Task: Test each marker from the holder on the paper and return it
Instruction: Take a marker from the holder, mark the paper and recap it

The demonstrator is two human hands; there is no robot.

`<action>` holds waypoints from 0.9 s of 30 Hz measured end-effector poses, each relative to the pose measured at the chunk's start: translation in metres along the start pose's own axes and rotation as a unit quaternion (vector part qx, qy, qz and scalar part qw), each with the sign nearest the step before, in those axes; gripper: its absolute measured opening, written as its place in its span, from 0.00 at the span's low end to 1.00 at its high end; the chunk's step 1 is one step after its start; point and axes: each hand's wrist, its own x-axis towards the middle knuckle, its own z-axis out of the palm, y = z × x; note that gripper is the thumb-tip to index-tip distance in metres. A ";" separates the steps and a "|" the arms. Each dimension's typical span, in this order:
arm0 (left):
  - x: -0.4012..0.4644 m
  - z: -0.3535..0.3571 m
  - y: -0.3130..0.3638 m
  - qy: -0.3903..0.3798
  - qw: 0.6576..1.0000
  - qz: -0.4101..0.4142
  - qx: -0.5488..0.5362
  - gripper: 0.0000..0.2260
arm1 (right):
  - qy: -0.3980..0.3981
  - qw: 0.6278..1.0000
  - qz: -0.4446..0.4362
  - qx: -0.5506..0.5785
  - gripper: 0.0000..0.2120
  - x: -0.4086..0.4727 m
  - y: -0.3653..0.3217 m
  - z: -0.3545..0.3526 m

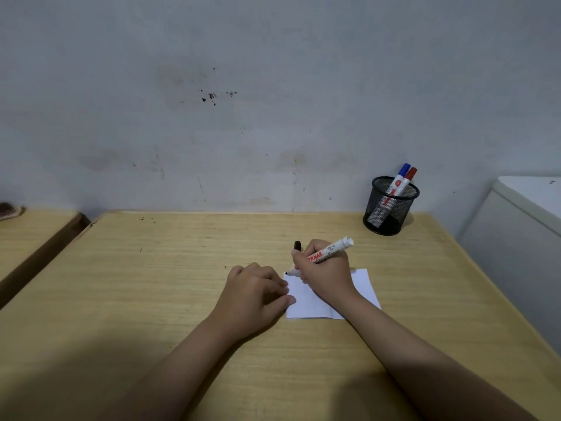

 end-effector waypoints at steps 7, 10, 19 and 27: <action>0.001 0.000 -0.001 0.005 1.000 0.004 -0.002 0.17 | -0.007 1.000 0.001 -0.027 0.15 0.001 0.000 0.002; 0.001 0.001 -0.001 0.007 1.000 0.011 0.006 0.16 | -0.010 1.000 0.001 -0.030 0.15 0.001 0.000 0.002; 0.001 0.001 0.000 0.015 0.999 0.034 0.019 0.13 | 0.000 1.000 0.028 0.009 0.14 -0.001 -0.004 0.000; 0.017 -0.003 0.003 -0.018 1.000 0.001 -0.014 0.11 | 0.038 0.978 0.060 0.196 0.09 -0.001 -0.016 -0.018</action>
